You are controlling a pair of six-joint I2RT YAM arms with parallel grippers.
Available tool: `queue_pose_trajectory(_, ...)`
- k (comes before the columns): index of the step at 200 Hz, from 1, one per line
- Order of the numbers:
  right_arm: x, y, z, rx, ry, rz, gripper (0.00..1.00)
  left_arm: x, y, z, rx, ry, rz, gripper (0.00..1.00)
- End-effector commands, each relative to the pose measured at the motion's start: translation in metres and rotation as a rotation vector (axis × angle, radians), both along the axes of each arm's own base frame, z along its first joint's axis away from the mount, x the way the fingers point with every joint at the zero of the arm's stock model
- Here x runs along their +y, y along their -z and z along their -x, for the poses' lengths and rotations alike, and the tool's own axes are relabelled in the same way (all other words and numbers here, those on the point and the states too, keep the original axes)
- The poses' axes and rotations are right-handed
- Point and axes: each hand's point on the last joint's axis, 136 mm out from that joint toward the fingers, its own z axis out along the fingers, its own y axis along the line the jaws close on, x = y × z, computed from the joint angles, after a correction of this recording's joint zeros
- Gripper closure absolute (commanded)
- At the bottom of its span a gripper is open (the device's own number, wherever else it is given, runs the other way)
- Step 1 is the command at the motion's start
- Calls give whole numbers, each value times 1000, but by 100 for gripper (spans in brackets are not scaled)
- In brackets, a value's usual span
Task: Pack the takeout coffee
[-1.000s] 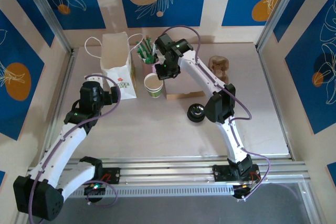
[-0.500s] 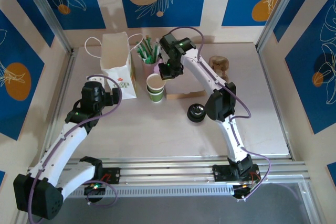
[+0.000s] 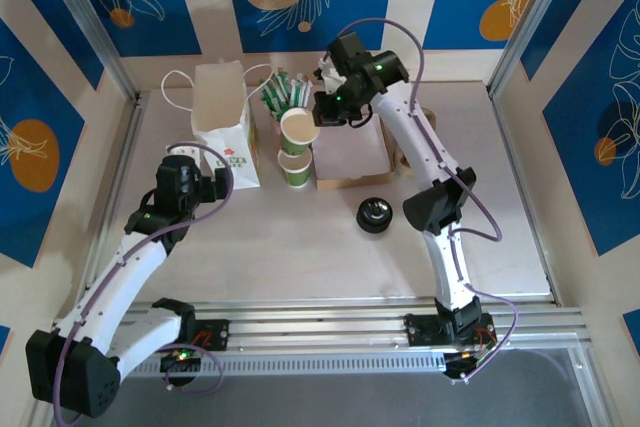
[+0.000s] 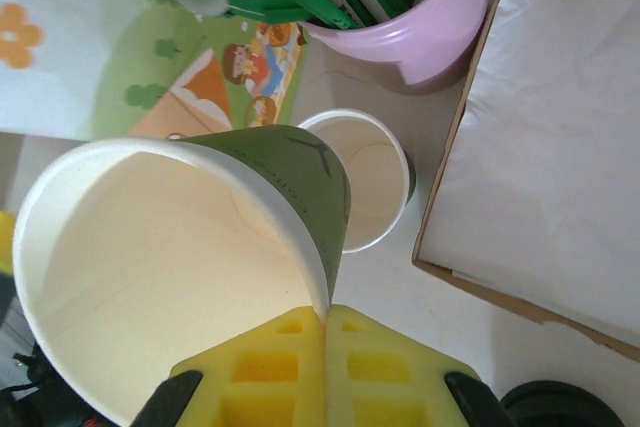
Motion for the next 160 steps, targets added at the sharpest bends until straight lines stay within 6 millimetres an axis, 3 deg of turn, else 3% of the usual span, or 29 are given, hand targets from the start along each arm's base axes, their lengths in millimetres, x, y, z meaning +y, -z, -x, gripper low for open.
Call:
queue_pose_trajectory(1,-11,-38,34,-12,-11,-31,100,2,-6,1,-13,-7,-25,0)
queue_pose_trajectory(35,-21,-31,77,-13,-47,64,100,2,-12,2,-35,-9,-10,0)
queue_pose_trajectory(82,-25,26,131,43,-90,110,100,3,-21,7,-89,-24,28,0)
queue_pose_trajectory(126,-26,88,150,120,-90,171,100,1,-23,8,-101,-13,32,0)
queue_pose_trajectory(160,-24,122,158,180,-88,195,100,-1,-23,9,-102,-4,22,0)
